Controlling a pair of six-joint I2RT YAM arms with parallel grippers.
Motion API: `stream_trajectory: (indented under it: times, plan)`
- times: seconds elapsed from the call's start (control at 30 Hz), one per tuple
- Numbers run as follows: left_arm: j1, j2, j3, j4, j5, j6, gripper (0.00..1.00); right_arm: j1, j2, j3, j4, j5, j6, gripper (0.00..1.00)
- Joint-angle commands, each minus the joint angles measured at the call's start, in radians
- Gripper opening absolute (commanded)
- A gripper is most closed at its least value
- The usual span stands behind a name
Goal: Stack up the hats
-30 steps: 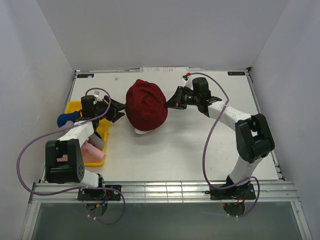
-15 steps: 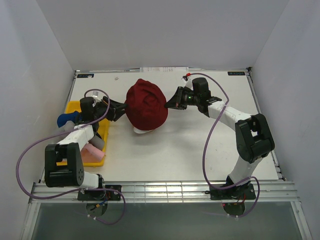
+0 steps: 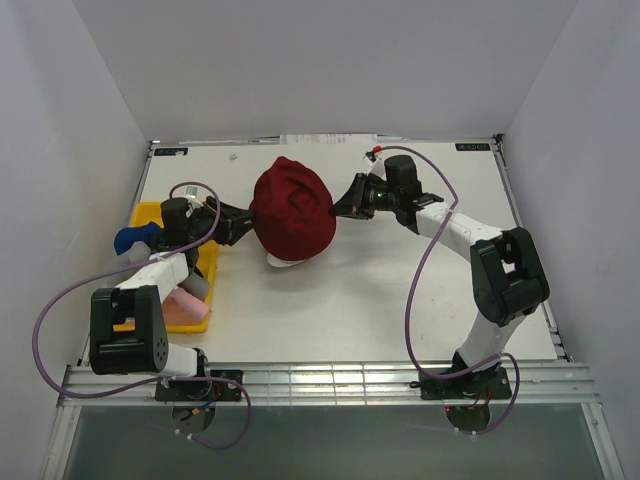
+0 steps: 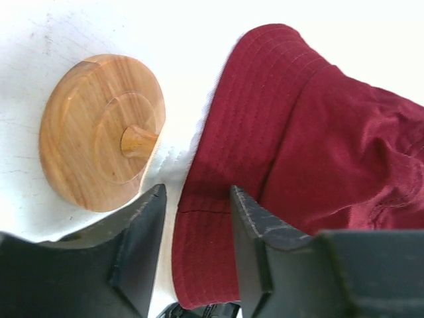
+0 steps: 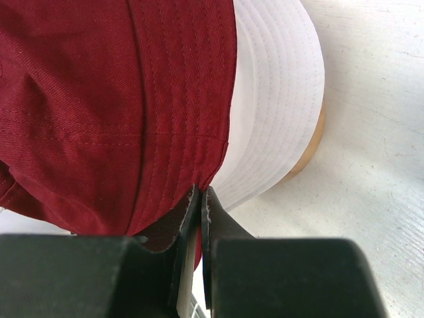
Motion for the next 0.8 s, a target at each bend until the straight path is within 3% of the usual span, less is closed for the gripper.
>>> stream_trajectory:
  times: [0.0, 0.33, 0.63, 0.77]
  plan:
    - [-0.001, -0.028, -0.016, 0.029, 0.017, 0.002, 0.55, -0.004, -0.015, 0.011, 0.000, 0.000, -0.014, 0.08]
    - [-0.001, -0.021, -0.024, 0.075, 0.022, -0.019, 0.56, -0.004, -0.009, 0.013, -0.008, 0.003, -0.019, 0.08]
    - [-0.001, -0.005, -0.048, 0.132, 0.031, -0.056, 0.50, -0.004, -0.003, 0.008, -0.003, 0.006, -0.017, 0.08]
    - [-0.001, 0.005, -0.053, 0.143, 0.030, -0.061, 0.42, -0.004, -0.001, 0.008, -0.005, 0.009, -0.017, 0.08]
